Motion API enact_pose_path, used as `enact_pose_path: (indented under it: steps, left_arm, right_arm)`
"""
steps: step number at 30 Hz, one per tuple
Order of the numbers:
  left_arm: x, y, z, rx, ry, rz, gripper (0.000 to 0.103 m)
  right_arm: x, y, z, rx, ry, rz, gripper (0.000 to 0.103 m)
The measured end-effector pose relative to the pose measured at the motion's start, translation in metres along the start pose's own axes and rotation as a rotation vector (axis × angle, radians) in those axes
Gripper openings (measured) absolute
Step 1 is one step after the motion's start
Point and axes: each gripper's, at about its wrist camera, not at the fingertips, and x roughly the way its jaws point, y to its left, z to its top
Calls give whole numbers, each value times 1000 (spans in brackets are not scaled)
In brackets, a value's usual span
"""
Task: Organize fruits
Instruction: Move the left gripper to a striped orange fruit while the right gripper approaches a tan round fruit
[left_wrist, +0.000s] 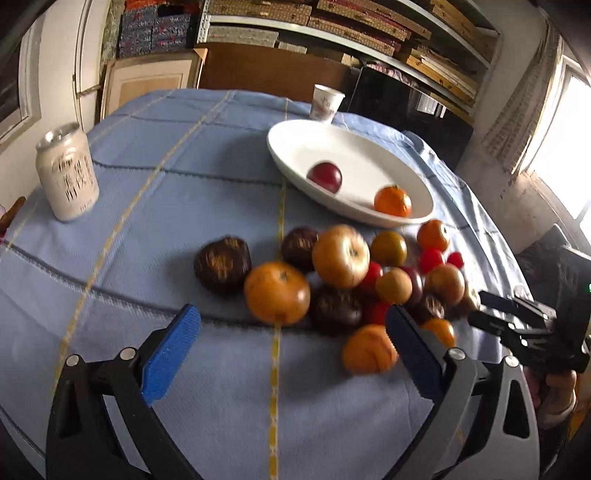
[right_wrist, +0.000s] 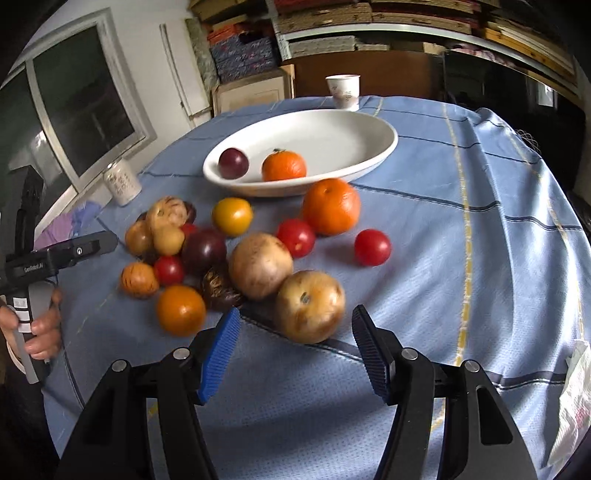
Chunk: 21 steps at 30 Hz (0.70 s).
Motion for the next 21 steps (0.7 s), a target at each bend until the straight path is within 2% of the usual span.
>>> enact_pose_path:
  steps: [6,11,19,21]
  left_arm:
    - [-8,-18,-10,87,-43,49,99]
    - [-7,-28,-13,133,-19,41,99]
    - [-5,-25,-13,113,-8,34,99]
    - [-3,-24,-13,111,-1,34,99]
  right_arm:
    - [2,-1,1,10,-8,-42,64]
    - [8,-5,2,18,14,-60,64]
    - [11,1,3,-25,12,-85,62]
    - [12,2,3,-29,18,-90,59]
